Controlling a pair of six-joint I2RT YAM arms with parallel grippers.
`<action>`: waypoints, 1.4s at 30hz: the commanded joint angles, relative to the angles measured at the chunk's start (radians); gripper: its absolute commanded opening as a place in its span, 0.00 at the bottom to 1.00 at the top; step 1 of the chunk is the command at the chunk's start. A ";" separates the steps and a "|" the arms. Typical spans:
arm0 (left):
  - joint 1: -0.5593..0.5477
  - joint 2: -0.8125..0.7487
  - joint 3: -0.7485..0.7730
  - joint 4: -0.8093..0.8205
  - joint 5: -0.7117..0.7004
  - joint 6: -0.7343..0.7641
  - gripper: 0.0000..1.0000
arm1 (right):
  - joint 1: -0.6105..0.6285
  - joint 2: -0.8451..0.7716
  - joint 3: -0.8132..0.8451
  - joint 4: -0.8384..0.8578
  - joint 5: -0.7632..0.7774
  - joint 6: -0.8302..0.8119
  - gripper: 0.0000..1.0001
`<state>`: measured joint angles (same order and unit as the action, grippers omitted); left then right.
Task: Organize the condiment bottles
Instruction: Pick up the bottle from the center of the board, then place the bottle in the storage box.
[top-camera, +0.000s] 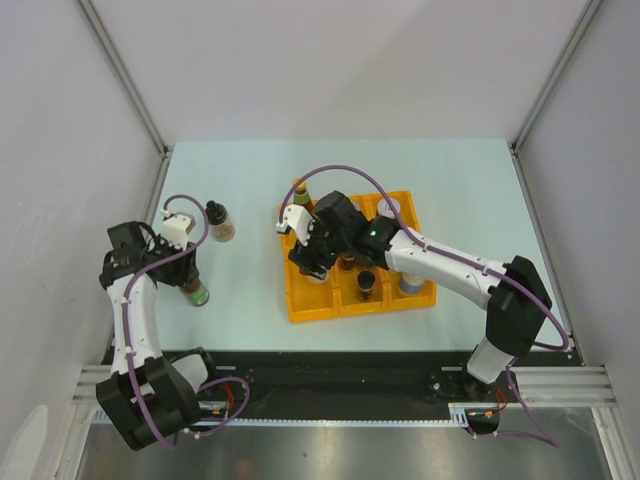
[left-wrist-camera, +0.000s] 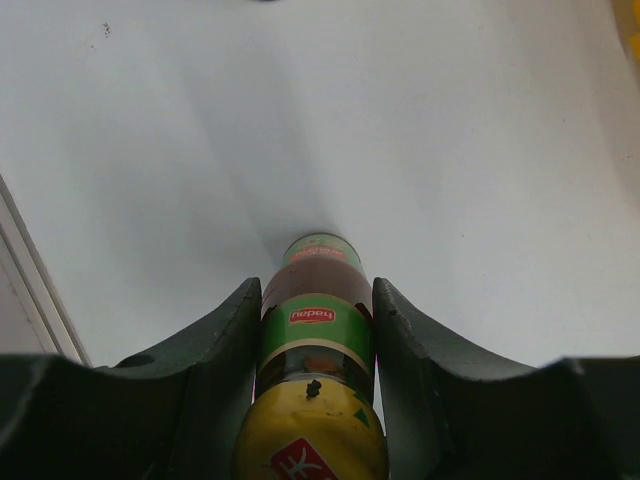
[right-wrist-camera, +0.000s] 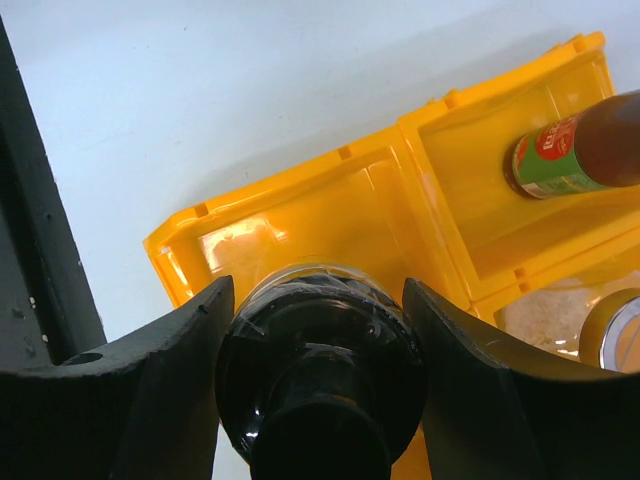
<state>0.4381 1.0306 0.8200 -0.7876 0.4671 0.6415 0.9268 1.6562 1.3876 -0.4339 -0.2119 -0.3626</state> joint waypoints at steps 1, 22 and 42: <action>0.010 -0.001 0.005 -0.005 0.039 0.021 0.20 | 0.001 -0.006 0.034 0.113 0.003 0.011 0.00; 0.005 0.071 0.165 -0.059 0.174 0.007 0.00 | -0.072 0.212 0.033 0.290 0.036 0.065 0.00; -0.156 0.077 0.341 -0.096 0.249 -0.043 0.01 | -0.086 0.263 0.008 0.245 -0.004 0.040 0.23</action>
<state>0.3176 1.1267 1.0763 -0.9184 0.6167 0.6270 0.8558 1.8843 1.3876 -0.2508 -0.2165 -0.3084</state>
